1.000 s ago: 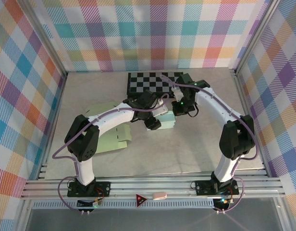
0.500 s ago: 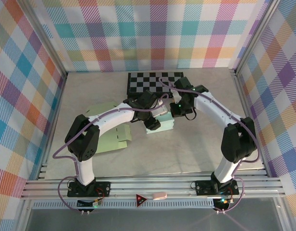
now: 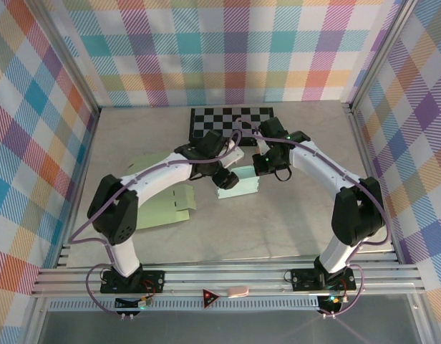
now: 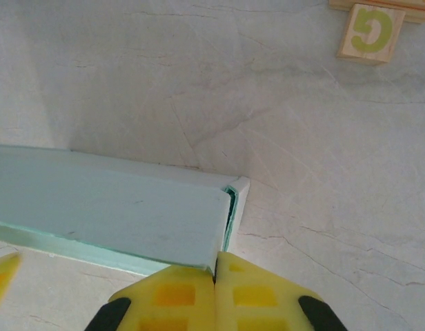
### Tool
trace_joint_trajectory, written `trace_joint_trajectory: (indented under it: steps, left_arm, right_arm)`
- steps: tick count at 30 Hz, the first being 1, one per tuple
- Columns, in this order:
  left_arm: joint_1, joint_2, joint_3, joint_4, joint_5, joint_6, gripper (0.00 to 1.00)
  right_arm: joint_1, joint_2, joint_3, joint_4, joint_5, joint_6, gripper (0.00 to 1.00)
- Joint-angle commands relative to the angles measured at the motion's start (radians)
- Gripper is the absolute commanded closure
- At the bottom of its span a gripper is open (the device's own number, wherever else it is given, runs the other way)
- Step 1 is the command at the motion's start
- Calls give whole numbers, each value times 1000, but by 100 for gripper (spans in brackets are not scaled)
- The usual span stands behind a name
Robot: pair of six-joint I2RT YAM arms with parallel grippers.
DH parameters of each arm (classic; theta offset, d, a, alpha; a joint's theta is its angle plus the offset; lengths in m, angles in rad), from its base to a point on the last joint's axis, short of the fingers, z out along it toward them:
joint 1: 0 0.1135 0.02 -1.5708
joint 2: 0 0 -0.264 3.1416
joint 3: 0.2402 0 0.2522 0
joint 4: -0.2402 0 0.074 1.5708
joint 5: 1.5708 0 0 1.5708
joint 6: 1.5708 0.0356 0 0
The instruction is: Fold the paper box
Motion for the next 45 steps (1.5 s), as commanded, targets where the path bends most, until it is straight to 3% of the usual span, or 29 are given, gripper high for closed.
trace_joint_trajectory:
  steps: [1, 5, 11, 15, 23, 33, 45]
  left_arm:
    - [8, -96, -37, 45, 30, -57, 28]
    - [20, -171, -68, 43, -33, -121, 29]
    - [53, -232, -40, -155, -66, -251, 43]
    - [67, -264, -76, -224, -89, -281, 46]
    - [125, -189, -30, -258, 56, -393, 62]
    - [112, -148, -4, -273, 75, -366, 67]
    - [34, -86, 26, -263, -30, -310, 68]
  right_arm:
    - [14, -9, -20, -56, 5, 2, 100]
    - [14, -11, -11, -62, 4, 4, 100]
    - [16, -7, 4, -68, 4, 4, 100]
    - [16, -4, 1, -67, 2, 6, 100]
    - [16, 1, 8, -77, 4, 4, 100]
    - [15, 5, 9, -78, 2, 8, 100]
    - [15, 10, 6, -75, 2, 11, 100]
